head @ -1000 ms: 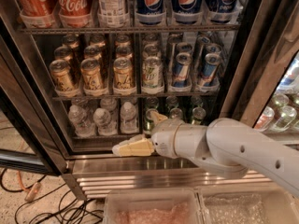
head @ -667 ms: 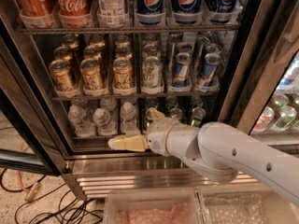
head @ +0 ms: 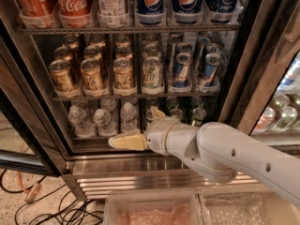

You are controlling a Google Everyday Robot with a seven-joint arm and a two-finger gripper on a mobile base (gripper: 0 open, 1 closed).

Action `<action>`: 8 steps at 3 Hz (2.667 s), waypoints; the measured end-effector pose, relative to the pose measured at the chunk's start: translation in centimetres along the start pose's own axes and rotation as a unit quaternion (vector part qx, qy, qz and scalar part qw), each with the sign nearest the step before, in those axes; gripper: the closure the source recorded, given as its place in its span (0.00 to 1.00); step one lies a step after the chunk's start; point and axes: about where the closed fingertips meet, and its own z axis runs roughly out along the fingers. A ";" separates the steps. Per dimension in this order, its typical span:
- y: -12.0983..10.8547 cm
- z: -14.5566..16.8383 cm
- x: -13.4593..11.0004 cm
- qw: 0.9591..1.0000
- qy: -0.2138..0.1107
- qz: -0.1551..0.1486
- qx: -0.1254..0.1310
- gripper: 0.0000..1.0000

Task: Pick orange can from middle shelf of fridge

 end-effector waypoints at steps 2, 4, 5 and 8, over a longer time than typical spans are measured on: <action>0.0 1.1 -0.6 0.997 -0.058 0.009 0.056 0.00; 0.1 3.6 -2.9 0.986 -0.132 -0.012 0.102 0.00; 0.2 4.3 -3.5 0.983 -0.147 -0.022 0.112 0.00; -2.3 5.3 -5.7 0.973 -0.179 -0.037 0.140 0.00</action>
Offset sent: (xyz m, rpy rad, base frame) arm 0.0194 0.0160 0.0085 0.1170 -0.1755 -0.2369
